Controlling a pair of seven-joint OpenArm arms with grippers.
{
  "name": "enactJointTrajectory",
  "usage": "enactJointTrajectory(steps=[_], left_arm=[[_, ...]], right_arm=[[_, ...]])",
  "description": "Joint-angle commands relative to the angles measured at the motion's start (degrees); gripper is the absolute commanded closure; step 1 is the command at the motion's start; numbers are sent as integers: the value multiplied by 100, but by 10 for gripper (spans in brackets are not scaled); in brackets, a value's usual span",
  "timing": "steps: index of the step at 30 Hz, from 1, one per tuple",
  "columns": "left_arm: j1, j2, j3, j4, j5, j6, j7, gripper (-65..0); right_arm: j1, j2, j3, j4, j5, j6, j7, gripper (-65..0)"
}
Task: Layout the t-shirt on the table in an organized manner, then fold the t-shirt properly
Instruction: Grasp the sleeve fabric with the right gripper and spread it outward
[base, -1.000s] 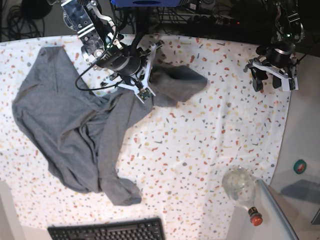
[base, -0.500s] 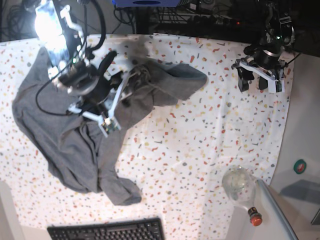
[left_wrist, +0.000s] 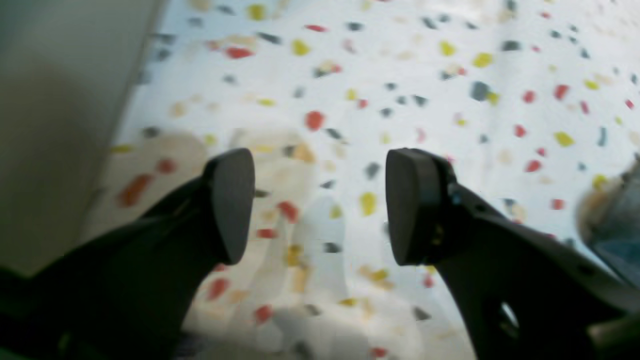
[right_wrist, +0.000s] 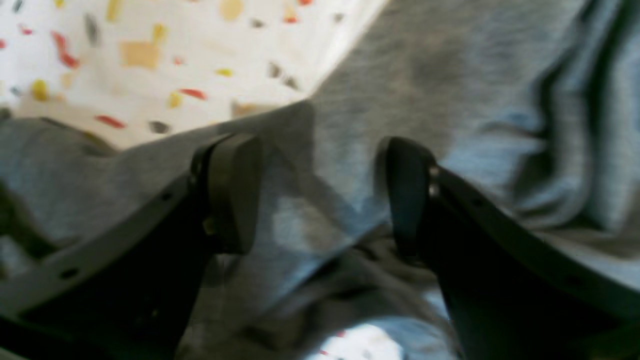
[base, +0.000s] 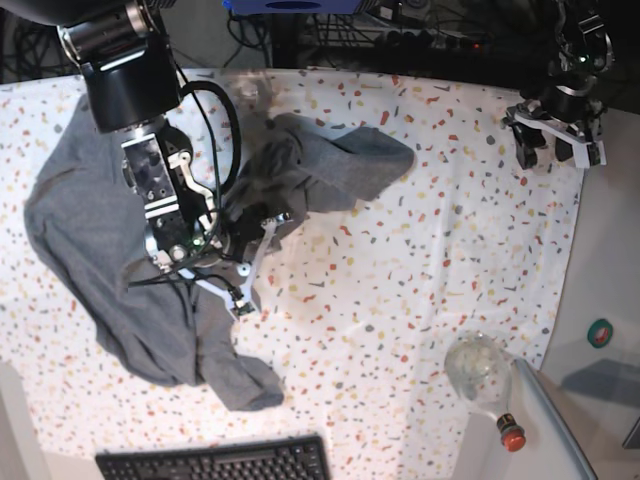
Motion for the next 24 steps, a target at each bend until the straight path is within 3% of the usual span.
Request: enactJointTrajectory(steps=[1,6,8,10,16,22,24], left_arm=[[58,-91,-126,6,-41,0,-111,-390],[66,-100,-521,-293,-41,-9,-111,-390],[75,-108,-618,-363,-50,-9,-120,-390],[75,-108,-662,-389,-41,-9,-120,-390],[75,-108,-644,-372,-41,-9,-120,-390],[75,-117,-644,-380,-41,-9,-120,-390],[75,-117,-644,-380,-41,-9,-120,-390]], right_arm=[[97,-37,-25,175,31,12,97,-369],[211,-63,-25,-334,31,-14,264,-345],[255,-134,10,-660,31,-190,528,-225],[255,-142,10,-748,57,-436,879,-3],[229,-283,2,360,66,-577,1099,0],[369,-336,19,2171,66,-559,501,0],[484,-336,28,2241,66,-568,510,0]])
